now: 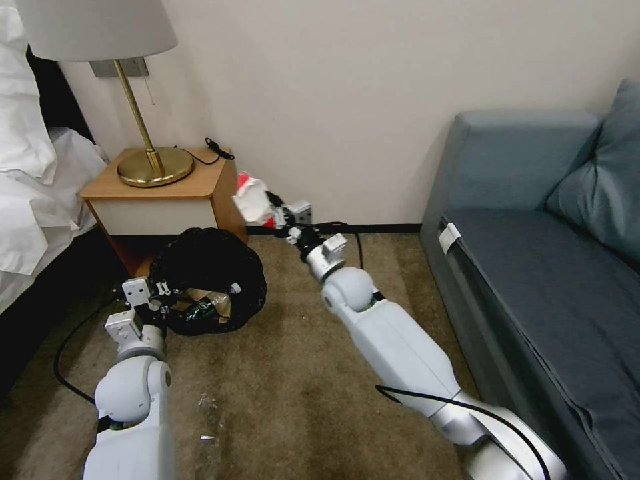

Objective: Pick up the trash bin, then pick up the garbage on the floor and place it into the trash bin.

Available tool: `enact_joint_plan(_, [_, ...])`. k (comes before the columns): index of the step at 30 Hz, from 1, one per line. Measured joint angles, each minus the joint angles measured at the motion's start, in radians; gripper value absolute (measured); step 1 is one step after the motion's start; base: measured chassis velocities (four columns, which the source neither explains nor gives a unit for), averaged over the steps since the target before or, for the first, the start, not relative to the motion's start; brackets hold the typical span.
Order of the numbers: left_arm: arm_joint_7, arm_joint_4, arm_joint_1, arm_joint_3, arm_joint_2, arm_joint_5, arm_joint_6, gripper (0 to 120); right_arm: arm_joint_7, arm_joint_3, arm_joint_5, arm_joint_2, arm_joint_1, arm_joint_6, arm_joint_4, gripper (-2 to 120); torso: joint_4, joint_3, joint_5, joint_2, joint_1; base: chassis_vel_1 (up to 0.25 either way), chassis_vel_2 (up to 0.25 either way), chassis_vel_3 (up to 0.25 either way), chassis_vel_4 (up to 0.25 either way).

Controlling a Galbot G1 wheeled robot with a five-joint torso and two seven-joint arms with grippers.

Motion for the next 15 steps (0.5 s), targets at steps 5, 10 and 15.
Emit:
enact_joint_plan(5, [-0.001,0.0,0.002,0.002,-0.003,0.0,0.0,4,0.01,-0.042,-0.001,0.008,-0.006,-0.009,0.023,0,0.0,0.0,0.0001,0.0,0.0,0.0,0.0,0.0,0.0])
enact_joint_plan(10, [-0.006,-0.001,0.005,0.005,-0.005,0.0,0.0,4,0.013,-0.076,-0.011,0.018,-0.019,-0.012,0.03,0,0.0,0.0,0.0001,0.0,0.0,0.0,0.0,0.0,0.0])
enact_joint_plan(15, [-0.01,0.002,0.002,0.009,-0.006,0.002,0.0,4,0.014,-0.11,-0.02,0.023,-0.042,-0.013,0.049,0,-0.0001,0.0,0.0002,0.0,0.0,0.0,0.0,0.0,0.0])
